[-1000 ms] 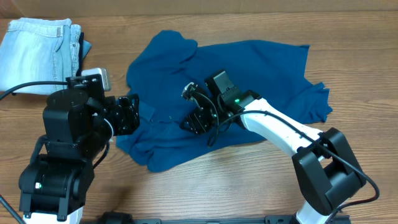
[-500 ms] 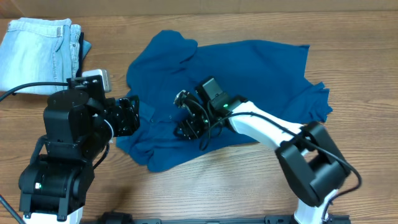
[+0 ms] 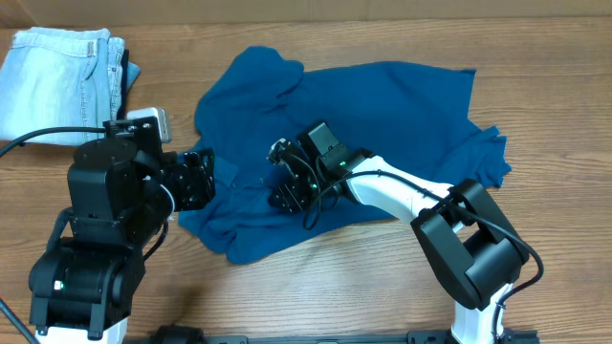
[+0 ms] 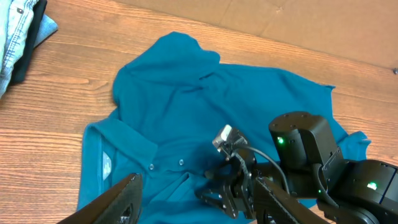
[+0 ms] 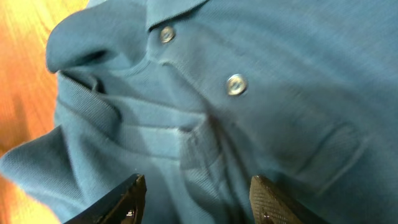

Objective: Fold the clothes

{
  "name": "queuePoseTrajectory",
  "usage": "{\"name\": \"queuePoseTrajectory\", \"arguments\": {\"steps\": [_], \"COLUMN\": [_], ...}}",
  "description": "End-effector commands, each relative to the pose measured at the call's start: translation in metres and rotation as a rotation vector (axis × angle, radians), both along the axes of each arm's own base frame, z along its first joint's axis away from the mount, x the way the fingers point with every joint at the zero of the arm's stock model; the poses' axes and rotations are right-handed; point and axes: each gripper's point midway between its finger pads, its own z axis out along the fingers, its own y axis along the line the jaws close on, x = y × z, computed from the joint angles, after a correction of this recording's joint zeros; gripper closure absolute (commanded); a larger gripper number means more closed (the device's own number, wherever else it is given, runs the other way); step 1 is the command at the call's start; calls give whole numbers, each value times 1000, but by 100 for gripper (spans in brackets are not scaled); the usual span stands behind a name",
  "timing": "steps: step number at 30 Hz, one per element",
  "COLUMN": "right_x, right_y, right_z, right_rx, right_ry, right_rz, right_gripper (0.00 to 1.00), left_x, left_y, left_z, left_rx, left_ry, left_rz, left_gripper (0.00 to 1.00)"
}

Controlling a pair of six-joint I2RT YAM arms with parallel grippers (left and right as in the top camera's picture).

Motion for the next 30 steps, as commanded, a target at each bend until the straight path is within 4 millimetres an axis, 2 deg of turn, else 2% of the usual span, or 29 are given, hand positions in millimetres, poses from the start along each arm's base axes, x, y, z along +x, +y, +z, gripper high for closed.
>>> {"name": "queuePoseTrajectory", "arguments": {"steps": [1, 9, 16, 20, 22, 26, 30], "right_x": [12, -5, -7, -8, -8, -7, -2], "right_y": [0, 7, 7, 6, 6, 7, 8], "right_z": [-2, -3, -6, -11, -12, -11, -4], "right_rx": [-18, -15, -22, -29, -29, -27, -24], "right_ry": [-33, 4, 25, 34, 34, 32, 33], "right_rz": [-23, 17, 4, 4, 4, 1, -8], "right_gripper": [41, 43, 47, 53, 57, 76, 84], "left_x": [1, 1, 0, 0, 0, 0, 0], "left_y": [3, 4, 4, 4, 3, 4, 4], "left_z": [4, 4, 3, 3, 3, 3, 3], "left_rx": [25, 25, 25, 25, 25, 25, 25], "left_ry": [-14, -13, -9, -9, -9, -9, -9], "left_rz": [2, 2, 2, 2, 1, 2, 2], "left_gripper": [39, 39, 39, 39, 39, 39, 39]}}
